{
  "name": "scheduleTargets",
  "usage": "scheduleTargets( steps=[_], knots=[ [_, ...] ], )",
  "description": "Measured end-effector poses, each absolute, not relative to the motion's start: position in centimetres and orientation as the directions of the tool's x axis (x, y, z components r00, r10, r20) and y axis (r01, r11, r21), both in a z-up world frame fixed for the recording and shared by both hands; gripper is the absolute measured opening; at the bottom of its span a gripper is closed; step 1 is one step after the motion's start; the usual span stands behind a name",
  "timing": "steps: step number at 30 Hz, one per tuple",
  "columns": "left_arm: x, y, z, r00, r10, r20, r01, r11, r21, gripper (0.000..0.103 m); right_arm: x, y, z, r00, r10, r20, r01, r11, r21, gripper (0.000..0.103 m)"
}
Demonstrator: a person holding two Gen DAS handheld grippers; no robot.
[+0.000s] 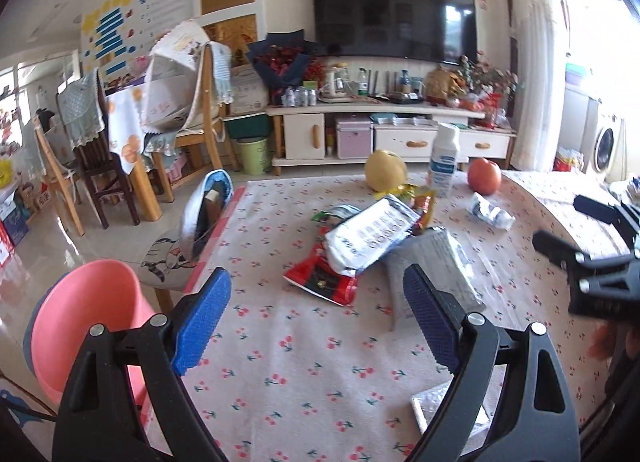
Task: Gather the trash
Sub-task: 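Move the left tool to the white milk-tea packet while the right tool approaches the crumpled plastic bag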
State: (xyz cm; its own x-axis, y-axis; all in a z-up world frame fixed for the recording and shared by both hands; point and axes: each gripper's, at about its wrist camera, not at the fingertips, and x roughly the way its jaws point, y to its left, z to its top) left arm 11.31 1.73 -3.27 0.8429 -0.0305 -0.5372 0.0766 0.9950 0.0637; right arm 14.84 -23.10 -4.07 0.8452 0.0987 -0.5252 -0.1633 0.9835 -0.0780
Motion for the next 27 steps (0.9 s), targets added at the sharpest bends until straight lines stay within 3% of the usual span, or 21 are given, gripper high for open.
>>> scheduleTargets(
  steps=[7, 21, 27],
  knots=[
    [12.5, -2.1, -3.5, 0.83, -0.057, -0.555, 0.145, 0.983, 0.114, 0.089, 16.6, -28.3, -3.7, 0.837, 0.058, -0.544, -0.058, 0.998, 0.017, 0.098],
    [21.1, -6.5, -5.5, 0.758, -0.072, -0.648, 0.338, 0.893, 0.296, 0.089, 23.8, -36.4, -6.0, 0.763, 0.147, -0.63, 0.089, 0.941, 0.328, 0.098],
    [24.6, -6.8, -7.6, 0.712, -0.066, -0.699, 0.38, 0.874, 0.304, 0.089, 27.4, -35.1, -7.4, 0.717, 0.188, -0.671, 0.021, 0.957, 0.29, 0.098]
  ],
)
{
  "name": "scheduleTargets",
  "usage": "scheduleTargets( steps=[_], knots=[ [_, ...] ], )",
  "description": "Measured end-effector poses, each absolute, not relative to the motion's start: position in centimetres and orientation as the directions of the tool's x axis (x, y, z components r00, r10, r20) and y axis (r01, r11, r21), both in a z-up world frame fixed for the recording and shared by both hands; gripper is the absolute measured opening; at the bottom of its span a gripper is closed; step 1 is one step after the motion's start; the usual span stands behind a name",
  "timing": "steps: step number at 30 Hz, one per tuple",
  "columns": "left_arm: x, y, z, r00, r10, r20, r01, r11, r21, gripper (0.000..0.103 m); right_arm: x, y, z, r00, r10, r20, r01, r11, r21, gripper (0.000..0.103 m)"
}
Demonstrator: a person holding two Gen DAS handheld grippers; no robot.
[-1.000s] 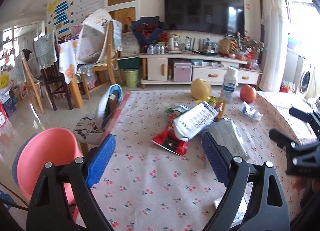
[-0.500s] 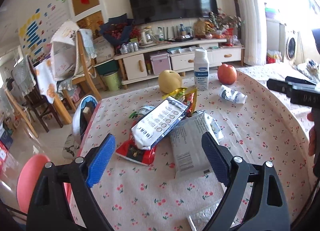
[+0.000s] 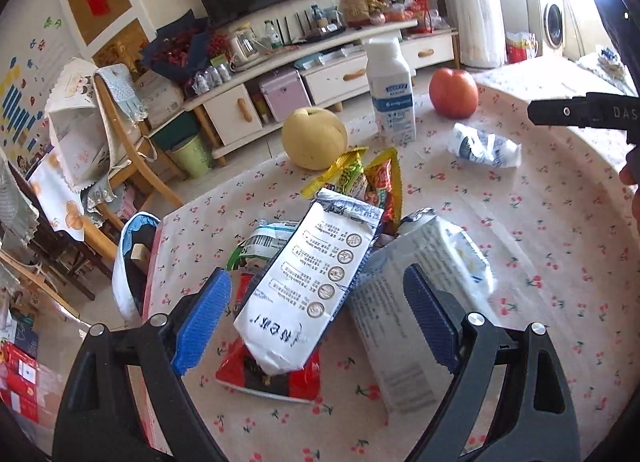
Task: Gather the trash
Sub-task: 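Move the left tool to the white milk-tea packet while the right tool approaches the crumpled plastic bag, then close the left gripper on the white packet while the right gripper grasps the crumpled plastic bag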
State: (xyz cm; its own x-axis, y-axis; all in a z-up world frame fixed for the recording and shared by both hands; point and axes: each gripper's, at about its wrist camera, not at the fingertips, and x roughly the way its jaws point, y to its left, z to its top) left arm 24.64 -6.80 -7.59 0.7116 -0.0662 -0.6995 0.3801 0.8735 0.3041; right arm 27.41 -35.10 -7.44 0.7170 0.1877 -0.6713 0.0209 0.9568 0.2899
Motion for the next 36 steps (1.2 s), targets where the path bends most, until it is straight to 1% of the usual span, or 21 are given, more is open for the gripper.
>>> scheduleTargets(
  steps=[3, 5, 12, 13, 14, 16, 18, 19, 20, 23, 29, 36],
  knots=[
    [26.2, -7.1, -8.9, 0.69, -0.05, -0.722, 0.404, 0.854, 0.327, 0.089, 29.4, -35.1, -8.7, 0.686, 0.167, -0.708, 0.024, 0.968, 0.252, 0.098],
    [27.0, -7.2, -9.6, 0.679, -0.043, -0.733, 0.418, 0.843, 0.338, 0.089, 30.4, -35.1, -9.7, 0.665, 0.177, -0.725, 0.016, 0.968, 0.25, 0.098],
    [29.4, -6.9, -10.8, 0.662, -0.036, -0.749, 0.424, 0.842, 0.334, 0.088, 32.8, -34.1, -11.3, 0.641, 0.167, -0.749, -0.041, 0.982, 0.184, 0.096],
    [29.6, -6.9, -11.0, 0.658, -0.037, -0.752, 0.425, 0.842, 0.331, 0.083, 33.1, -33.9, -11.5, 0.637, 0.165, -0.753, -0.045, 0.983, 0.177, 0.095],
    [29.8, -6.9, -11.2, 0.653, -0.038, -0.756, 0.429, 0.841, 0.329, 0.077, 33.3, -33.8, -11.8, 0.632, 0.164, -0.757, -0.053, 0.984, 0.169, 0.088],
    [30.0, -7.0, -11.5, 0.652, -0.046, -0.757, 0.433, 0.842, 0.322, 0.073, 33.7, -33.7, -12.4, 0.617, 0.163, -0.77, -0.058, 0.985, 0.162, 0.077],
    [30.2, -7.1, -11.6, 0.648, -0.055, -0.76, 0.429, 0.851, 0.304, 0.066, 33.9, -33.6, -12.9, 0.609, 0.16, -0.777, -0.059, 0.986, 0.156, 0.076],
    [30.3, -7.0, -11.6, 0.642, -0.067, -0.763, 0.424, 0.86, 0.282, 0.062, 33.8, -33.6, -13.1, 0.609, 0.159, -0.777, -0.061, 0.986, 0.154, 0.074],
    [30.4, -7.0, -11.7, 0.639, -0.072, -0.766, 0.418, 0.868, 0.267, 0.059, 33.9, -33.4, -13.2, 0.608, 0.159, -0.778, -0.063, 0.986, 0.153, 0.068],
    [30.4, -6.6, -11.7, 0.637, -0.086, -0.766, 0.389, 0.893, 0.224, 0.059, 33.8, -33.3, -13.2, 0.611, 0.16, -0.776, -0.069, 0.986, 0.149, 0.068],
    [29.6, -6.3, -11.6, 0.625, -0.092, -0.775, 0.361, 0.914, 0.183, 0.058, 33.2, -32.3, -13.2, 0.605, 0.195, -0.772, -0.101, 0.981, 0.169, 0.067],
    [26.6, -6.5, -11.4, 0.612, -0.127, -0.78, 0.357, 0.925, 0.13, 0.058, 31.4, -27.2, -12.8, 0.566, 0.296, -0.769, -0.254, 0.95, 0.178, 0.067]
  ],
)
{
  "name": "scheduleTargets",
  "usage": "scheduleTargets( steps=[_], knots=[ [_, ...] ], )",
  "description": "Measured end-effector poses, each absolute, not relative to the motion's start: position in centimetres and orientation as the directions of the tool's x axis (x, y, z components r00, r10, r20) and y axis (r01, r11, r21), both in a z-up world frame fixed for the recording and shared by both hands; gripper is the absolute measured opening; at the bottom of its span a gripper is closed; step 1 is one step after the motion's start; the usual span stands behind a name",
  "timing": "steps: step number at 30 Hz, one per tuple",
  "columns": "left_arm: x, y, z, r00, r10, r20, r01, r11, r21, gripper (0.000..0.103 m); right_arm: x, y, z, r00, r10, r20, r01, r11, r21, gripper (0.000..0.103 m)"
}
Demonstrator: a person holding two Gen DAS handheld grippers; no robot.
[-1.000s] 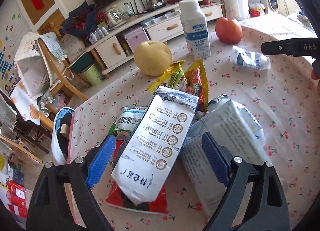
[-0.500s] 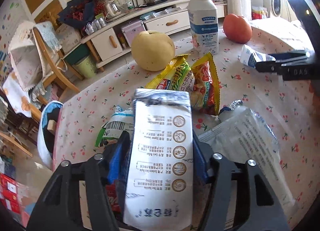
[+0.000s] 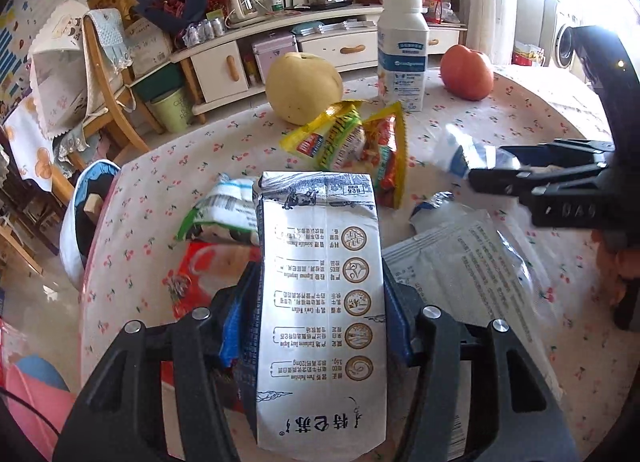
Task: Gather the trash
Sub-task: 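Close the left gripper on the white packet while the right gripper grasps the crumpled plastic bag, then lift the white packet with the left gripper while the right gripper lifts the plastic bag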
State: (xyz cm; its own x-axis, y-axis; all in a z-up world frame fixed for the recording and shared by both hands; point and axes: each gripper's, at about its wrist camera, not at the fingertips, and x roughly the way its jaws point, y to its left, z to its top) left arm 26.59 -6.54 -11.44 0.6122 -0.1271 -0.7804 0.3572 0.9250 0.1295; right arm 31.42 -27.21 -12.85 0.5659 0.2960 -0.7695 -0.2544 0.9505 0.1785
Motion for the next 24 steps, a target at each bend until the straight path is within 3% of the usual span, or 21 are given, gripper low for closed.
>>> scheduleTargets(
  steps=[14, 24],
  knots=[
    [19.8, -4.0, -11.0, 0.62, -0.13, -0.774, 0.274, 0.96, 0.059, 0.058, 26.2, -22.5, -12.2, 0.524, 0.373, -0.766, -0.386, 0.905, 0.177, 0.067],
    [16.8, -1.4, -9.9, 0.658, -0.154, -0.737, 0.188, 0.982, -0.037, 0.058, 23.8, -21.9, -11.0, 0.562, 0.37, -0.74, -0.38, 0.91, 0.167, 0.067]
  ],
)
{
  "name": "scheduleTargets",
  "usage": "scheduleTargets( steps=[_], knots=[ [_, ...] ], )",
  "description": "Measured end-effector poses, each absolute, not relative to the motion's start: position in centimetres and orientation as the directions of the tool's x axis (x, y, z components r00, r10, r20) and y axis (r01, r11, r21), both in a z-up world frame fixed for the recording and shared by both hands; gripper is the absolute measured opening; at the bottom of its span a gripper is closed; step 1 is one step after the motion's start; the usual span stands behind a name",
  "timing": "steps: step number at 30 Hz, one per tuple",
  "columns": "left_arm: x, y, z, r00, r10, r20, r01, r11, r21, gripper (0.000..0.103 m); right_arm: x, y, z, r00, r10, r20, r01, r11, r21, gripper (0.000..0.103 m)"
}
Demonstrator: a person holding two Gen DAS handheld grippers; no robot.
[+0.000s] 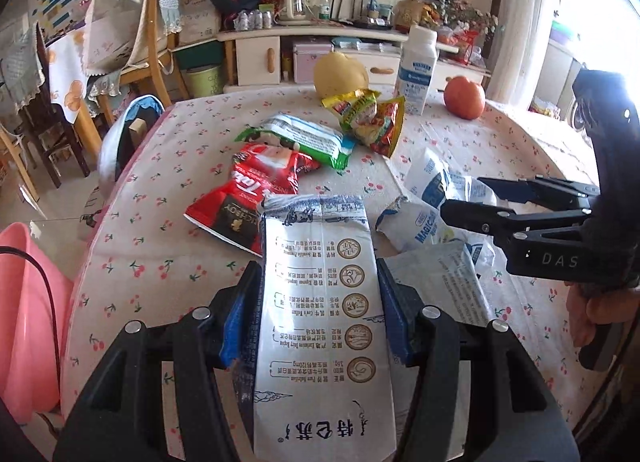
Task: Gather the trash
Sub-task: 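Lift the white packet with the left gripper while the right gripper lifts the plastic bag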
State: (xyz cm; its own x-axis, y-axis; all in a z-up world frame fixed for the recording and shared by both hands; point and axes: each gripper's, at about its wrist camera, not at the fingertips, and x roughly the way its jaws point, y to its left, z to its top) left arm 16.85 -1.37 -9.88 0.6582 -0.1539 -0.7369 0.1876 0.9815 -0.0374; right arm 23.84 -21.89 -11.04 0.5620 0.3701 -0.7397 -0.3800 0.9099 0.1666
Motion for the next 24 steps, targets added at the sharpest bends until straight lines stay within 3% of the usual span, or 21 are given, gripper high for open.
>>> scheduleTargets(
  steps=[24],
  knots=[
    [16.1, 5.0, -6.1, 0.744, -0.192, -0.64, 0.074, 0.975, -0.208, 0.057, 19.7, -17.5, -8.2, 0.597, 0.378, -0.708, -0.362, 0.914, 0.183, 0.067]
  ],
)
